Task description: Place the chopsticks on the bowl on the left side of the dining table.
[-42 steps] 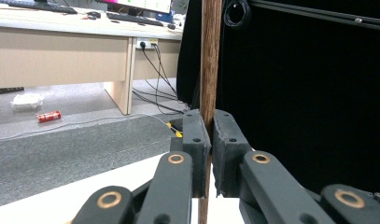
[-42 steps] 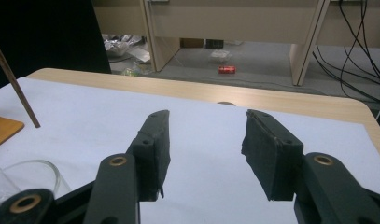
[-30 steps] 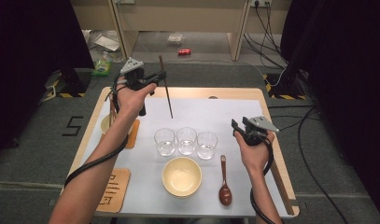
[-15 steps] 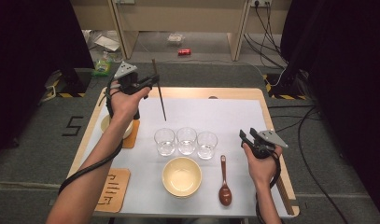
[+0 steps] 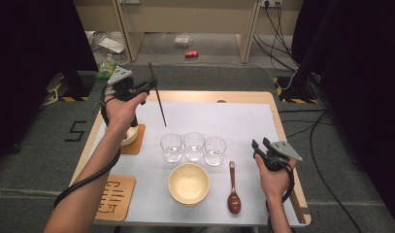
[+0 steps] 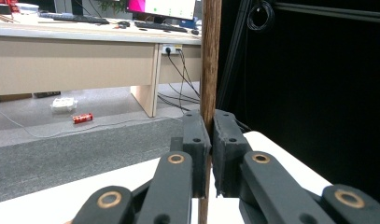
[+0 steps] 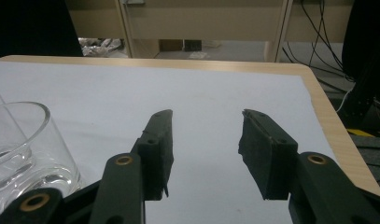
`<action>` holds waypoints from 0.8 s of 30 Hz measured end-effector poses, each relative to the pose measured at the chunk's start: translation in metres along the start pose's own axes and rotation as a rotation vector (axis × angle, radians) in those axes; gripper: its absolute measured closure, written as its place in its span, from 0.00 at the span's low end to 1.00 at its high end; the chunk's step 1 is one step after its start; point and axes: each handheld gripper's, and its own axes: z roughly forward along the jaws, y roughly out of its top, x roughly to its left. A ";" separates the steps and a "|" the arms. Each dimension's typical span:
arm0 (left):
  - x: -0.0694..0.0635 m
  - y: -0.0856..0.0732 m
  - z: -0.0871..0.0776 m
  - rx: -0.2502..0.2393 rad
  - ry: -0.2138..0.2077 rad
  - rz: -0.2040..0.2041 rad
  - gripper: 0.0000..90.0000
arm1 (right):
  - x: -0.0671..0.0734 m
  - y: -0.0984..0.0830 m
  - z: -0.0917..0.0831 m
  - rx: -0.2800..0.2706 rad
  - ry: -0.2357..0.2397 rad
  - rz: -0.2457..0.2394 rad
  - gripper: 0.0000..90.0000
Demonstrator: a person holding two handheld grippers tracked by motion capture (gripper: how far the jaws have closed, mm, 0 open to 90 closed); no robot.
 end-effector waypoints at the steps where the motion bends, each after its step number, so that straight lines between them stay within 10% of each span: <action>1: 0.001 0.000 -0.002 0.000 0.002 0.000 0.94 | 0.000 0.000 -0.001 -0.001 -0.002 0.000 0.60; 24: 0.015 -0.015 -0.044 -0.007 0.039 0.002 0.94 | 0.002 -0.002 -0.007 -0.008 -0.001 0.008 0.60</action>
